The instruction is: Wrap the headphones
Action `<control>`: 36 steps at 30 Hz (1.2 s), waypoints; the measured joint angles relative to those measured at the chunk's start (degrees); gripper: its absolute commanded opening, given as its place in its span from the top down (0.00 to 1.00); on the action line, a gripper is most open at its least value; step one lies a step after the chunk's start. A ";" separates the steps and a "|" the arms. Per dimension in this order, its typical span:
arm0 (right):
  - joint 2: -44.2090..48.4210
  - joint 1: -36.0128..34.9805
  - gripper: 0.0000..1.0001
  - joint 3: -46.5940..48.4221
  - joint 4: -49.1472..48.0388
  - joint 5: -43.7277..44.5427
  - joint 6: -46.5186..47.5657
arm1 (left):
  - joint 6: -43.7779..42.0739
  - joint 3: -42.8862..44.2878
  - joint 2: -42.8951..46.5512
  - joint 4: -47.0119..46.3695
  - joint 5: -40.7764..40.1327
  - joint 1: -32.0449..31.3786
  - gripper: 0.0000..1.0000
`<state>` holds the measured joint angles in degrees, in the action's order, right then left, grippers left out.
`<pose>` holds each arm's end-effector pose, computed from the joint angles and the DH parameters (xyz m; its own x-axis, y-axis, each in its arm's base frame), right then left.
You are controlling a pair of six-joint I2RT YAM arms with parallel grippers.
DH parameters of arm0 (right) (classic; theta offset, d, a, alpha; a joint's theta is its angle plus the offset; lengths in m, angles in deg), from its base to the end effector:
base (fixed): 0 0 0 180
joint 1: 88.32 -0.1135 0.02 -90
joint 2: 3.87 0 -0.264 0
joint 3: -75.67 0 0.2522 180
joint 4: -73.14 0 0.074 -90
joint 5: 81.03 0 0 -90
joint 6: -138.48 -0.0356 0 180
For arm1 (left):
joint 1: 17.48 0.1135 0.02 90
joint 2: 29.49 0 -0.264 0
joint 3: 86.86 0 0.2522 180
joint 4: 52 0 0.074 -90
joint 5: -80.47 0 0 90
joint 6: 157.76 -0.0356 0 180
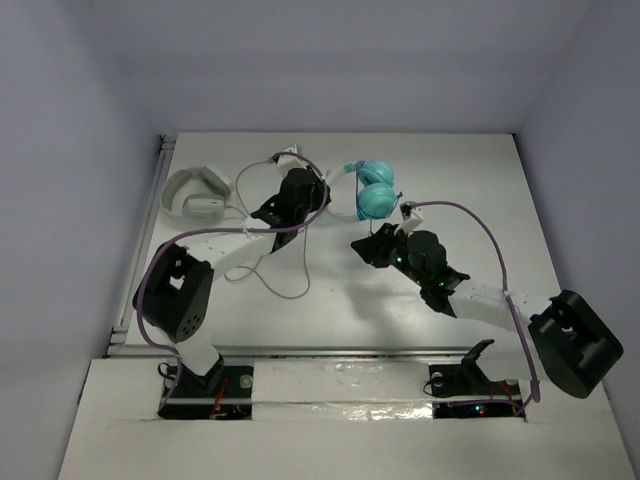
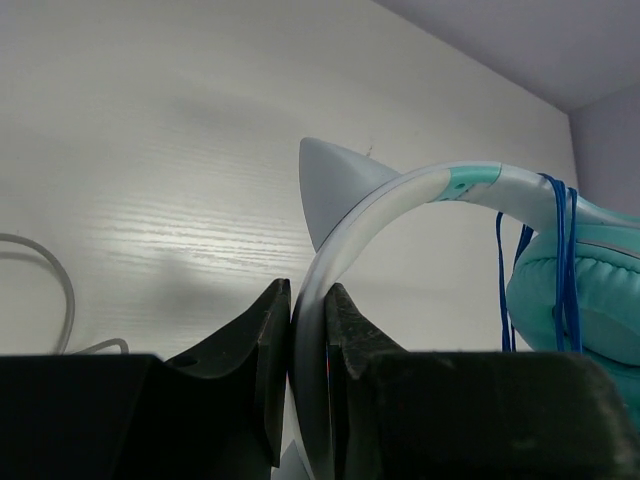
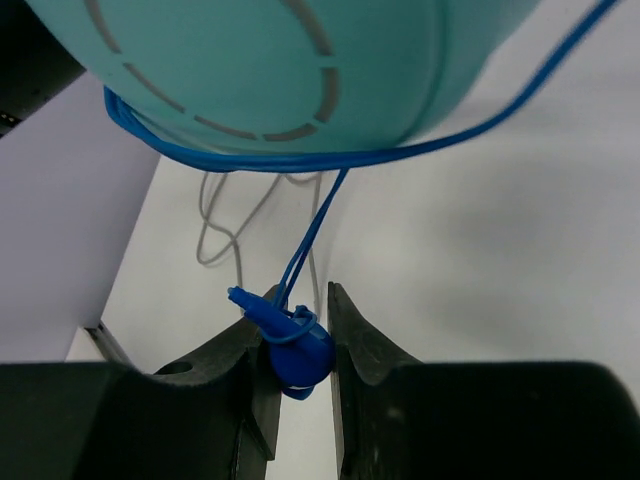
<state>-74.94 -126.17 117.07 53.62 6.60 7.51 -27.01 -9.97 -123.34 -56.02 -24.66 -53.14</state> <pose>0.2055 0.1615 0.2191 -0.5281 0.4193 -0.7385 -0.3959 0.6477 0.6509 0.3179 -0.2166 0.2791 -0.3703 -0.5099 -0.7765 0.1510 0.7917 -0.5919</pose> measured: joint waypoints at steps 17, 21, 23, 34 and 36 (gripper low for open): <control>-0.61 -3.10 0.97 2.05 6.95 -3.50 -4.09 | 3.67 -15.93 -1.64 -6.75 -1.14 -2.97 1.00; -2.21 -3.23 0.95 6.78 13.42 -2.78 -6.08 | 3.85 -16.90 -1.64 -8.59 -3.41 -5.68 1.00; -4.24 -3.58 0.92 8.20 13.31 -2.73 -7.65 | 4.24 -17.86 -1.55 -9.60 -4.79 -6.25 1.00; -2.91 -4.24 0.45 3.34 14.64 -1.46 -13.53 | 2.58 -19.34 -3.96 -8.94 -7.32 -9.27 1.00; -2.56 -4.24 0.40 1.64 15.08 -1.03 -13.60 | 2.08 -18.69 -5.81 -9.07 -7.34 -10.01 1.00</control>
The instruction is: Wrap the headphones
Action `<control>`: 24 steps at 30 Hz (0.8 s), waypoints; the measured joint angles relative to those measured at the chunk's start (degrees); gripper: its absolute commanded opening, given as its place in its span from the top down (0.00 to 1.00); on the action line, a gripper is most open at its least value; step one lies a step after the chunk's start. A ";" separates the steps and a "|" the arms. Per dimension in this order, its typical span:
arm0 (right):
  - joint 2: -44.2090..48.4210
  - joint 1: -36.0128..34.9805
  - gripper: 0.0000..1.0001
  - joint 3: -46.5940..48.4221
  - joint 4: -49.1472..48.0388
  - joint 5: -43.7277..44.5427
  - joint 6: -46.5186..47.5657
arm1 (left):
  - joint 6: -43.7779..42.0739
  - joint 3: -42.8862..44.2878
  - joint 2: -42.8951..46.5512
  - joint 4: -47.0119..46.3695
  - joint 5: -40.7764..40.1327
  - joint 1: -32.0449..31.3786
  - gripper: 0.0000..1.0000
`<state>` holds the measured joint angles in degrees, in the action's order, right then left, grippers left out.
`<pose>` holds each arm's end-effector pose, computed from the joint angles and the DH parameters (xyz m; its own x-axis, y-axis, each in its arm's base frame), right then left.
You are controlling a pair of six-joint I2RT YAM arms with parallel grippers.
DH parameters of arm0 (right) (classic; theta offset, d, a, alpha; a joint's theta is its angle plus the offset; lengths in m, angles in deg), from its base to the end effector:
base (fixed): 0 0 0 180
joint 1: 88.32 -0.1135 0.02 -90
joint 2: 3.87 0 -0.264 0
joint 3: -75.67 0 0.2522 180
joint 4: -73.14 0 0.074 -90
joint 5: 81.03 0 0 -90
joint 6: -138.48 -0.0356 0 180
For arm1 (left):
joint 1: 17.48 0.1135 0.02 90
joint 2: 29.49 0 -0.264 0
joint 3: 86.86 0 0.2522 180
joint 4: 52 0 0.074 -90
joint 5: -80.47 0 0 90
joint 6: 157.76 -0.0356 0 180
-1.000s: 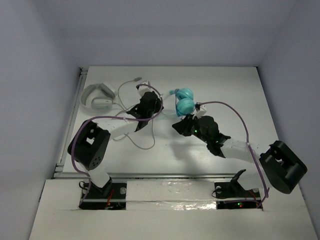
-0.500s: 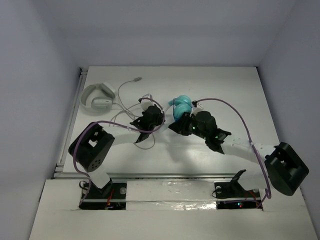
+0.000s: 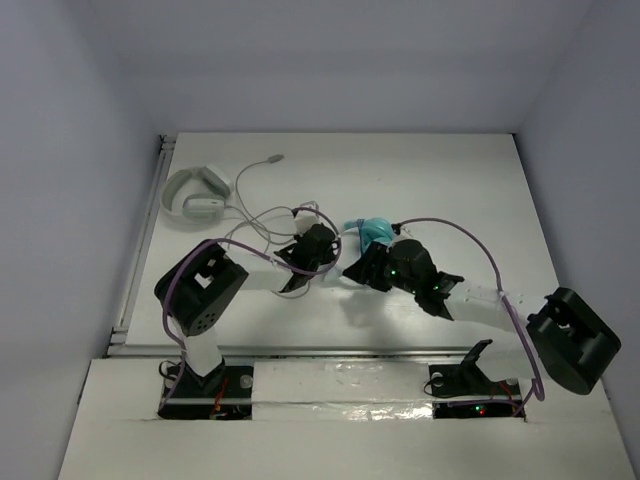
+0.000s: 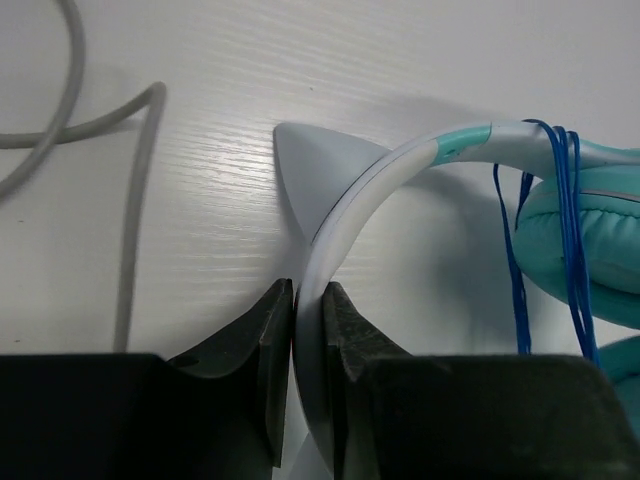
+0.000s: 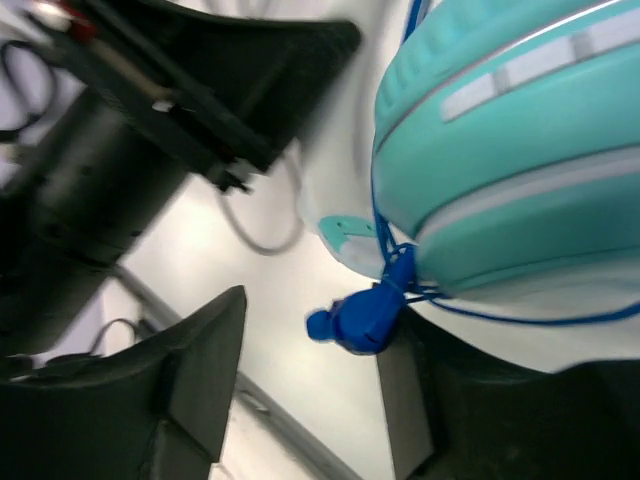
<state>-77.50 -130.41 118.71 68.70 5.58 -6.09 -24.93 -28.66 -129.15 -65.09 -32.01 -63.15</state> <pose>0.1923 0.1765 0.1902 -0.7669 0.4034 -0.4991 -0.1442 0.6495 0.7465 0.2525 -0.2390 0.1560 -0.5330 -0.3533 -0.7688 0.0866 0.8811 -0.4649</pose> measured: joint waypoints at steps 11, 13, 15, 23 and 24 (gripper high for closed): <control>8.85 0.11 0.14 4.13 16.09 1.40 5.38 | -1.92 4.22 -4.02 -0.20 1.33 -2.01 1.00; 9.97 0.11 0.14 8.37 20.17 1.51 7.65 | -1.90 4.68 -4.22 -0.17 1.36 -2.14 1.00; 10.08 0.11 0.14 12.61 23.50 1.64 9.94 | -1.90 4.87 -4.63 0.11 1.27 -2.12 1.00; 11.19 0.11 0.26 15.61 32.52 4.37 14.36 | -2.08 5.18 -5.51 0.96 1.38 -2.27 1.00; 12.33 0.11 0.43 14.60 32.89 5.09 14.05 | -2.08 5.18 -5.51 0.98 1.38 -2.27 1.00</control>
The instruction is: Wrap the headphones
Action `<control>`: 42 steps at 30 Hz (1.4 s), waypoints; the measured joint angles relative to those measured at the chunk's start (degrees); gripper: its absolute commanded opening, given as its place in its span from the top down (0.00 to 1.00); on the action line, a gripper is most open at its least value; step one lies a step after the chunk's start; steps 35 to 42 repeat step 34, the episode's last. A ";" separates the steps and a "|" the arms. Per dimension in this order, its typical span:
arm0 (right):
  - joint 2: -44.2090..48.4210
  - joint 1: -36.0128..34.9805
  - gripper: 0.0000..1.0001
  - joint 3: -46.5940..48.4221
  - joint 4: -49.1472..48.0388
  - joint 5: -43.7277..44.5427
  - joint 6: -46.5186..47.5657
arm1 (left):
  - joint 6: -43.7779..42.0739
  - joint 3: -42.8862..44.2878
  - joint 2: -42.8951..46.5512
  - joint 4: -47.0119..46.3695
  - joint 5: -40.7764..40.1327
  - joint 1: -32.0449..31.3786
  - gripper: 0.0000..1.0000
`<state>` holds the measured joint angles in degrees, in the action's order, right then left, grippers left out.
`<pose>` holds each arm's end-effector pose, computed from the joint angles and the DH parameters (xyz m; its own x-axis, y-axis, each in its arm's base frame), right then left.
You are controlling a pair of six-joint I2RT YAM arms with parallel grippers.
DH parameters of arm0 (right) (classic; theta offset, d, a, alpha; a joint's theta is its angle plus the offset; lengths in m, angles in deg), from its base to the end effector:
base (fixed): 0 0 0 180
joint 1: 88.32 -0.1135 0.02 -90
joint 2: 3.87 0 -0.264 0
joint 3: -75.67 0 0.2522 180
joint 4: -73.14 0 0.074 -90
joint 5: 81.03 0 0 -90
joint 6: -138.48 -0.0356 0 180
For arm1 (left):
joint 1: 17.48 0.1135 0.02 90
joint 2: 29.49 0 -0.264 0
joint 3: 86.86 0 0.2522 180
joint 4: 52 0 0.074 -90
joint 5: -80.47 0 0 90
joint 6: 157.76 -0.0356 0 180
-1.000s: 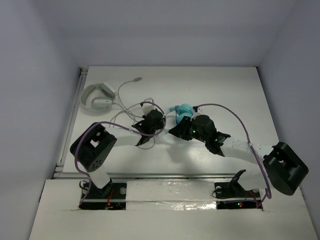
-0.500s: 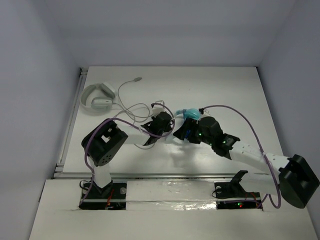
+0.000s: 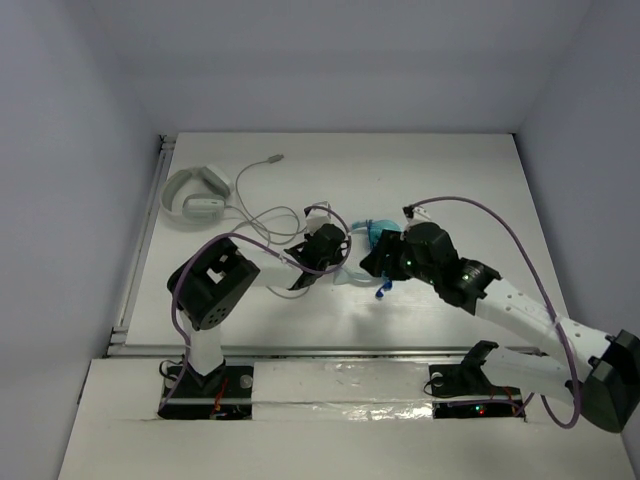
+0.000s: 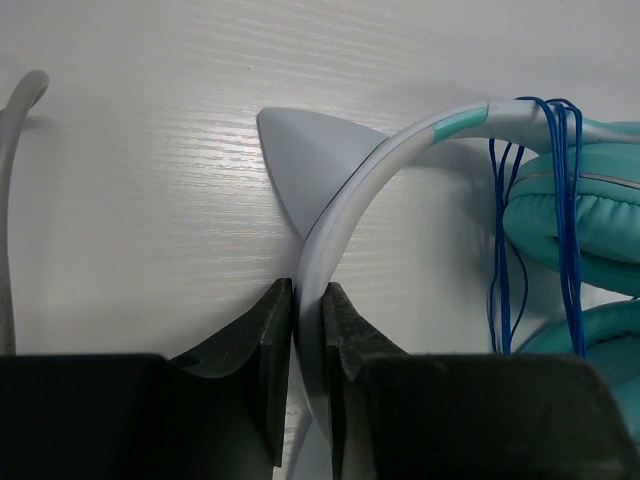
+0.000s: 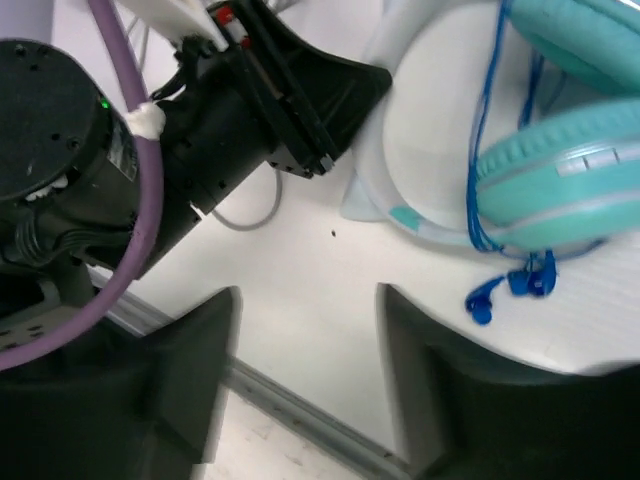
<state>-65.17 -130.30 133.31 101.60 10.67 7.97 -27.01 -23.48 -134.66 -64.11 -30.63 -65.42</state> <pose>0.1774 0.1582 0.2707 -0.7227 0.2232 -0.6542 -0.2374 0.8087 0.5382 0.2576 -0.2663 0.1471 -0.5667 -0.2810 -0.7745 0.1495 0.8894 -0.4321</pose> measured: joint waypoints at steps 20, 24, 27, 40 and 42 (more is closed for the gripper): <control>21.75 -0.07 0.00 5.70 5.88 30.01 2.29 | -8.57 1.53 24.00 4.13 -3.72 -0.11 0.02; 23.63 -0.07 0.00 10.21 6.19 35.60 4.17 | -11.45 3.10 31.89 6.29 -5.40 -0.09 0.02; 25.92 -0.07 0.00 12.31 7.34 39.56 6.27 | -13.29 3.15 38.95 8.31 -5.92 -0.11 0.01; 31.56 -0.07 0.00 13.16 7.37 43.76 8.85 | -16.33 3.21 49.86 10.93 -6.23 -0.11 0.01; 31.56 -0.07 0.00 13.16 7.37 43.76 8.85 | -16.33 3.21 49.86 10.93 -6.23 -0.11 0.01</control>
